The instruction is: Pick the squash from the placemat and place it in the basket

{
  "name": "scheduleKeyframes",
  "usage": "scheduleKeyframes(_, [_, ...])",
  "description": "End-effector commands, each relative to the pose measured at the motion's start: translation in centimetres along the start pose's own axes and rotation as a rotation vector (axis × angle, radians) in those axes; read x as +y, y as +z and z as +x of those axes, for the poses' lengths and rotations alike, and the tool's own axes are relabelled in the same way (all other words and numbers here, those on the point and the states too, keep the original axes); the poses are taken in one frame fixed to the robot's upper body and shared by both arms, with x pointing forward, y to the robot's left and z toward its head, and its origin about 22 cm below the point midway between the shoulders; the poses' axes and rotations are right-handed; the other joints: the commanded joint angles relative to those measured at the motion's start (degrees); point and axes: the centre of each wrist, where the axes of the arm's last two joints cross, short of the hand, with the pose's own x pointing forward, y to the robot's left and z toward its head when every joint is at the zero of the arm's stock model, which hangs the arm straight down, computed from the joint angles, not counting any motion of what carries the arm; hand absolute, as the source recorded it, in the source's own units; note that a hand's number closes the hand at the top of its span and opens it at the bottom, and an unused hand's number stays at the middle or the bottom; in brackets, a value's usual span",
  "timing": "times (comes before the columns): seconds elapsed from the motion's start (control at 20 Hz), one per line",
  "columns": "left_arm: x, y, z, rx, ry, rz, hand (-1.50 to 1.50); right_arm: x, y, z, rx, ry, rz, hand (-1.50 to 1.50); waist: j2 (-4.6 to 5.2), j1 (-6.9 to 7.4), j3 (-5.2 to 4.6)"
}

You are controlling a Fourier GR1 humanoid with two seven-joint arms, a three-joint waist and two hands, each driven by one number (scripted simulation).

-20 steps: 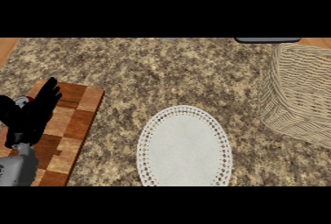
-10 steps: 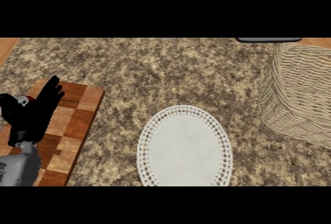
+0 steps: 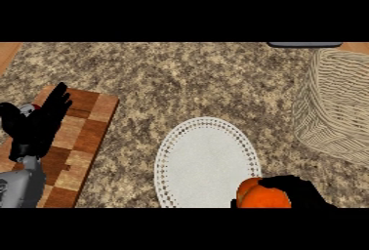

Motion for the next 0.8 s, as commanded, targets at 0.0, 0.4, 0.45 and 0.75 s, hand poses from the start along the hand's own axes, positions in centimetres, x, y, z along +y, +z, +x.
scheduleKeyframes(0.0, [-1.4,0.1,-0.2,-0.021,0.007,-0.022,0.0,-5.9,-2.9,0.2,0.097,-0.016,-0.141,1.5,0.21,1.21,0.09])
scheduleKeyframes(0.4, [0.4,0.1,0.3,0.006,-0.004,-0.02,0.0,-8.9,-8.7,-2.6,0.085,0.044,-0.121,1.5,-0.07,1.18,0.38])
scheduleKeyframes(0.45, [-0.2,-0.1,0.2,0.002,0.009,-0.023,0.0,-8.6,-10.0,-2.8,0.093,0.035,-0.11,1.5,-0.07,1.1,0.34])
scheduleKeyframes(0.75, [-0.4,-0.3,0.4,0.005,0.011,-0.014,0.0,-10.0,-16.2,-8.1,0.137,-0.063,-0.114,1.5,-0.25,0.86,0.34])
